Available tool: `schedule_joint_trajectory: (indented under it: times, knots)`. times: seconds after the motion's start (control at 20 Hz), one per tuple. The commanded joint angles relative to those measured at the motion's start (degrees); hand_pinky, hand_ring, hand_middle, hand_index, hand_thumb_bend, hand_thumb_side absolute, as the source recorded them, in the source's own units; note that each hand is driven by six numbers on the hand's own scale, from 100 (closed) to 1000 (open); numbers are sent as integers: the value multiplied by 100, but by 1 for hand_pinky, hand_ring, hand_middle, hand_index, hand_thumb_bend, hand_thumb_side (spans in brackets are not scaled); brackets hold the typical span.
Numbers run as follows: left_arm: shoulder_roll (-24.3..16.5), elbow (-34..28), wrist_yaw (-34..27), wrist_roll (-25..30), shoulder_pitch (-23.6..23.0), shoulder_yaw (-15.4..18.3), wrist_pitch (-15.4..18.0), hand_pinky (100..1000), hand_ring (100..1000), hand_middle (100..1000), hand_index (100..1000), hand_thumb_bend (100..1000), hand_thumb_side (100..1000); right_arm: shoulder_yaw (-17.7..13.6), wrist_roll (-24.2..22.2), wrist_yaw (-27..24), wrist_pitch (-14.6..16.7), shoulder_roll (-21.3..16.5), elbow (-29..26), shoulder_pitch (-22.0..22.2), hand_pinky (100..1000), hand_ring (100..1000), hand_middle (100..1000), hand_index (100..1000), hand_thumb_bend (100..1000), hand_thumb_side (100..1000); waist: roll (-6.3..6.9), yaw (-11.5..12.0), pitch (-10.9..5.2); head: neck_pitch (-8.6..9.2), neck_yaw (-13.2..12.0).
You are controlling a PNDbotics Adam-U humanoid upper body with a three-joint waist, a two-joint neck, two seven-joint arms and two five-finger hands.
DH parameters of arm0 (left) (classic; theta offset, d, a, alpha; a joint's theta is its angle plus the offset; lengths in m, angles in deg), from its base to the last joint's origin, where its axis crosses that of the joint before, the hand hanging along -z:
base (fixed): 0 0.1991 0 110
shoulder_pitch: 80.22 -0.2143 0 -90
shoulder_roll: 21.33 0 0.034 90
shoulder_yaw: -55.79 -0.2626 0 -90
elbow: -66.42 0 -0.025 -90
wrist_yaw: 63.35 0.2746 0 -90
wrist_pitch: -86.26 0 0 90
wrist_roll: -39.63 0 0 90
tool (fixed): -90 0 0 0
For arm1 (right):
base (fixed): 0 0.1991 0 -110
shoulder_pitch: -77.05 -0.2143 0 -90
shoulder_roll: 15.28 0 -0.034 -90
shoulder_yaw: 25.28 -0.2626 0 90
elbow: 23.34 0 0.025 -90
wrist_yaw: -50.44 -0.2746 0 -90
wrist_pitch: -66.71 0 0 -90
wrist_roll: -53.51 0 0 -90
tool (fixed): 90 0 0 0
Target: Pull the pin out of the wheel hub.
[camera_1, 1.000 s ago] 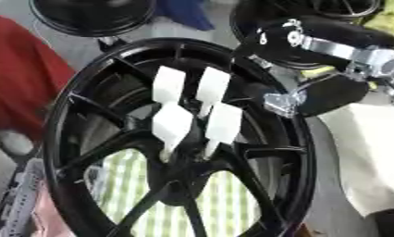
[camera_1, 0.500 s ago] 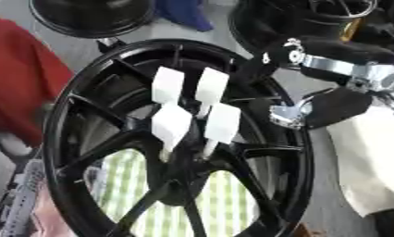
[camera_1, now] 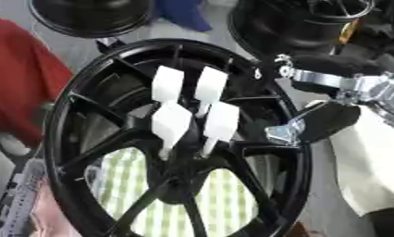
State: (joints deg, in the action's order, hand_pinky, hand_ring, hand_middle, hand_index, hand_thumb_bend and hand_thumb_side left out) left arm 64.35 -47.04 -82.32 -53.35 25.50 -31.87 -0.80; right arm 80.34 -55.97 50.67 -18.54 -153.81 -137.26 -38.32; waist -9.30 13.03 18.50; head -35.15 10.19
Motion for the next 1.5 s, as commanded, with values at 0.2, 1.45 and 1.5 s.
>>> schedule_joint_trajectory:
  times: [0.2, 1.45, 1.5]
  knots:
    - [-120, -113, -43, 19, 26, 12, -18, 945, 706, 665, 814, 100, 723, 27, 193, 314, -335, -145, -67, -75, 799, 815, 756, 894, 302, 535, 54, -12, -172, -36, 40]
    - [-125, -113, -19, -7, 80, 19, -50, 947, 706, 664, 813, 100, 725, 384, 198, 198, -785, 115, -67, -223, 774, 787, 720, 850, 289, 560, -61, 79, -116, -187, 36]
    - [-124, -113, -18, -6, 82, 18, -51, 947, 706, 664, 812, 100, 725, 388, 210, 223, -817, 124, -67, -228, 776, 786, 719, 851, 293, 557, -65, 81, -113, -181, 38]
